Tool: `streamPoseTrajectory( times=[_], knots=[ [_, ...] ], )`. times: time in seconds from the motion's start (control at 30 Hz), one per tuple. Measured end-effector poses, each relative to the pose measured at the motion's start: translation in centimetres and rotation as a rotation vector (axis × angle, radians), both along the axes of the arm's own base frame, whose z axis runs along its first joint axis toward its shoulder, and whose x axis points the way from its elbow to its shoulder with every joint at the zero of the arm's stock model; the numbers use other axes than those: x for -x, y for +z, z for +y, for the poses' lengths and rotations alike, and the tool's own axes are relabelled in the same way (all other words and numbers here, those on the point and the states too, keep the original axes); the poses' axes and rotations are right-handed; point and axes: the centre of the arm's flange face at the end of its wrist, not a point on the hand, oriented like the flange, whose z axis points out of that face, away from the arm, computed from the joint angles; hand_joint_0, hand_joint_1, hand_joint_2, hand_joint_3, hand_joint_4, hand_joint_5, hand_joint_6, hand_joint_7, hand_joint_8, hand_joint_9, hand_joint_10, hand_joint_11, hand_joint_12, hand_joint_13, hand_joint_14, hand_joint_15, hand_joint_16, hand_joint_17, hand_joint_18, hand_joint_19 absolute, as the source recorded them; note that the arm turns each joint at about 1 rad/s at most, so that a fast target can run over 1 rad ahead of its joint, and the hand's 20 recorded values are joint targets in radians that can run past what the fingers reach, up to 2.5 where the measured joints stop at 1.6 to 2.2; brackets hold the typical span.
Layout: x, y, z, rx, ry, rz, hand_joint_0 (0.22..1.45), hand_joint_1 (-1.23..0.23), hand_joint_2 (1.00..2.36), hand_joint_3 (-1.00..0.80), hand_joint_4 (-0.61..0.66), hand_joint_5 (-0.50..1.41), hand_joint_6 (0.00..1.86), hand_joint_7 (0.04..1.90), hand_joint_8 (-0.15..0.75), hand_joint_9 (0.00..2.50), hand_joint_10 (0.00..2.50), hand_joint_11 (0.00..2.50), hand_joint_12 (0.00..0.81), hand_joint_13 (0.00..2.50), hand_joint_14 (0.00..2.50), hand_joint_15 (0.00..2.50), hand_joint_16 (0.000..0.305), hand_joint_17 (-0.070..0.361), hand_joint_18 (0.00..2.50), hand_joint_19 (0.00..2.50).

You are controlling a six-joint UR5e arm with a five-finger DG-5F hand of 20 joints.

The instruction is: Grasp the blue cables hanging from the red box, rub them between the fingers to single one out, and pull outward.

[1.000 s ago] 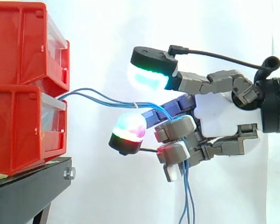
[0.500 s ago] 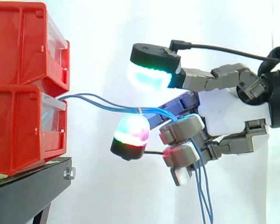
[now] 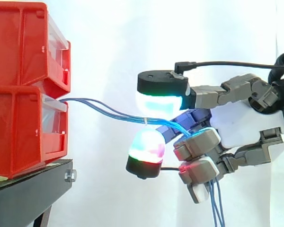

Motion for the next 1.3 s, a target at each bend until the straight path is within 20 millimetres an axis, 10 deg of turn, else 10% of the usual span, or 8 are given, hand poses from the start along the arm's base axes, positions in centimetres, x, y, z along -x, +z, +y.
streamPoseTrajectory(
  times=[1.3],
  knots=[
    [0.4,3.2,-0.7,0.032,0.001,-0.024,0.54,-0.64,1.00,-0.47,0.22,-0.16,0.76,0.94,0.244,1.13,0.33,1.46,0.342,1.16,0.03,1.21,0.045,0.100,0.81,0.85]
  ],
)
